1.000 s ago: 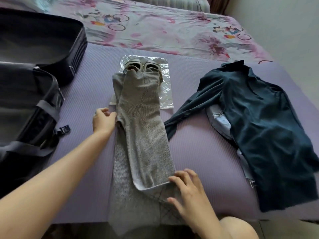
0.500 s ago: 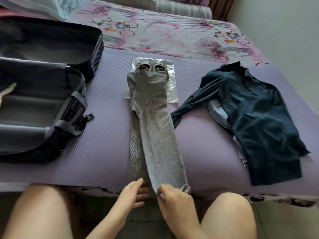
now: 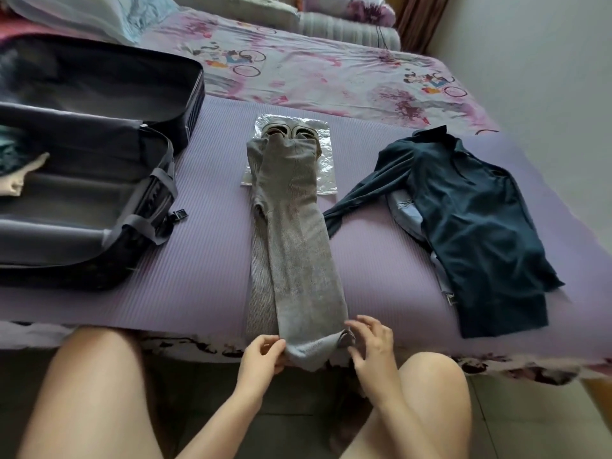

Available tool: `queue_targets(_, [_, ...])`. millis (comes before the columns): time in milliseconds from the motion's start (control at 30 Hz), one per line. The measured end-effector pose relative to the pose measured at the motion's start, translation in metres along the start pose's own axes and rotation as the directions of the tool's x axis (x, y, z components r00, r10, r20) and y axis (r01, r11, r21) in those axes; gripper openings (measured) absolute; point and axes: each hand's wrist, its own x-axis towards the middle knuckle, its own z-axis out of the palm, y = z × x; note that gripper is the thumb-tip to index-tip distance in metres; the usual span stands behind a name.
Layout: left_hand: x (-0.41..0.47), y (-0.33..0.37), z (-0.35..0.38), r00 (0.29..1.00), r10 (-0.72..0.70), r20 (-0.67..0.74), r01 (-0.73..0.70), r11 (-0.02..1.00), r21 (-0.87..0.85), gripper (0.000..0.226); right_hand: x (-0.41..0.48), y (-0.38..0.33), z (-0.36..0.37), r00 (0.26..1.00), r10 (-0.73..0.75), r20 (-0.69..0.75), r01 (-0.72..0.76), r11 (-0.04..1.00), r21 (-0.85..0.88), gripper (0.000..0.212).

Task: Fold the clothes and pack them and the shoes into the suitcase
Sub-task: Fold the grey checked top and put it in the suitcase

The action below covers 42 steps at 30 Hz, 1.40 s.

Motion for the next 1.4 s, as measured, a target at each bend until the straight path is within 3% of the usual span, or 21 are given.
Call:
queue_targets(67, [-0.001, -0.001, 0.000, 1.000, 0.027, -0.014, -0.027, 0.999, -0.018, 0.007, 0.003, 0.004, 0.002, 0.995, 0.005, 0.098, -0.005, 1.000, -0.006, 0.024])
queue_targets(133, [-0.003, 0.001, -0.001, 0.998, 0.051, -0.026, -0.052, 0.999, -0.010, 0.007, 0.002, 0.001, 0.000, 0.996, 0.025, 0.084, -0.027, 0.999, 0.018, 0.015])
queue_targets(300, [-0.007, 0.006, -0.007, 0.986, 0.146, -0.084, -0.147, 0.989, -0.007, 0.007, -0.026, -0.016, -0.015, 0.998, 0.038, 0.041, -0.037, 0.999, -0.035, 0.023])
queue_targets(400, [-0.005, 0.001, -0.011, 0.972, 0.204, -0.114, -0.194, 0.977, 0.089, 0.009, -0.041, -0.022, -0.008, 0.997, 0.025, 0.072, -0.021, 0.998, -0.059, 0.024])
queue_targets(533, [0.001, -0.008, -0.018, 0.962, 0.243, -0.125, -0.196, 0.932, 0.304, 0.007, -0.040, -0.023, 0.001, 0.936, 0.144, 0.322, -0.072, 0.971, -0.226, 0.010])
queue_targets(600, [0.003, -0.007, -0.025, 0.951, 0.275, -0.141, -0.199, 0.894, 0.402, 0.007, -0.039, -0.022, 0.001, 0.934, 0.171, 0.313, -0.091, 0.963, -0.254, 0.007])
queue_targets(767, [0.014, 0.025, -0.039, 0.903, 0.394, -0.172, -0.301, 0.865, 0.401, 0.014, -0.015, -0.022, -0.009, 0.960, 0.182, 0.215, -0.175, 0.983, -0.050, 0.008])
queue_targets(1067, [0.091, 0.126, -0.044, 0.865, 0.453, -0.213, -0.362, 0.861, 0.358, 0.017, 0.091, -0.054, -0.017, 0.987, 0.121, 0.104, -0.145, 0.951, 0.274, 0.009])
queue_targets(1300, [0.149, 0.193, -0.026, 0.837, 0.514, -0.185, -0.419, 0.822, 0.386, 0.025, 0.185, -0.083, -0.010, 0.991, 0.127, 0.047, -0.135, 0.937, 0.322, 0.014])
queue_targets(1400, [0.178, 0.224, -0.017, 0.822, 0.543, -0.169, -0.444, 0.799, 0.406, 0.031, 0.232, -0.093, -0.004, 0.987, 0.163, 0.003, -0.149, 0.893, 0.424, 0.017])
